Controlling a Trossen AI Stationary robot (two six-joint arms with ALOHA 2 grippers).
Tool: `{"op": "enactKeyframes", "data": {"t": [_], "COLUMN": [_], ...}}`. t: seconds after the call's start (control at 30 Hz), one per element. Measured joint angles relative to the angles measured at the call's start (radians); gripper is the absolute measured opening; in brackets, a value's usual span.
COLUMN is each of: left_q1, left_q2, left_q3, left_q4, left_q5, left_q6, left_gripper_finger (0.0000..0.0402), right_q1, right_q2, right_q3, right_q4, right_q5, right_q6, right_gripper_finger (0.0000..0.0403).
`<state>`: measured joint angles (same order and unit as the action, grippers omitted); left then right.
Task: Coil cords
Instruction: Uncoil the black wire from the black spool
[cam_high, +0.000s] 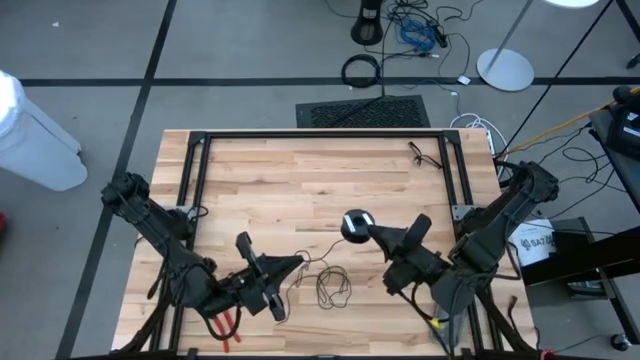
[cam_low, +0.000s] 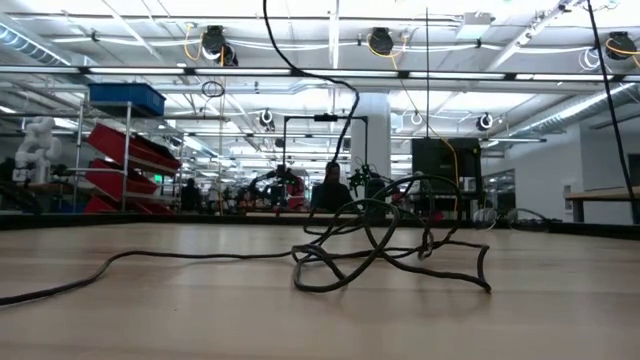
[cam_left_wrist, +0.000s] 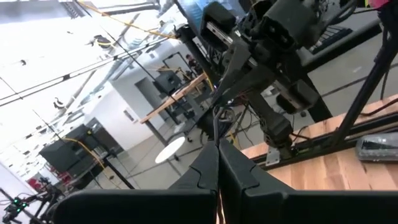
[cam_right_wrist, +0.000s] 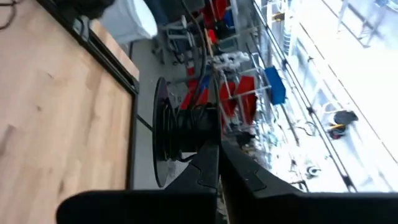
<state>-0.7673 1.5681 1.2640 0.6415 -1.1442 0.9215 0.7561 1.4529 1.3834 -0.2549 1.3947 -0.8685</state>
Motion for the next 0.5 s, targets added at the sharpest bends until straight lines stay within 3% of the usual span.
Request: {"op": "enactKeyframes", "data": {"t": [0.3, 0.5], "left_q1": [0.024, 0.071], "left_q2": [0.000, 0.000], "left_q3": [0.000, 0.000], "left_q4": [-0.080, -0.158], "left_q5": [0.343, 0.436], "left_q6": [-0.203, -0.298], "left_gripper_finger": [0.0000, 0.0000], "right_q1": [-0.038, -0.052], "right_q2": [0.005, 0.005], "right_q3": [0.000, 0.000], "right_q4": [0.001, 0.000], "right_q5": [0.059, 0.038], "right_q6": [0.049, 0.081], "right_gripper_finger": [0.0000, 0.0000]}}
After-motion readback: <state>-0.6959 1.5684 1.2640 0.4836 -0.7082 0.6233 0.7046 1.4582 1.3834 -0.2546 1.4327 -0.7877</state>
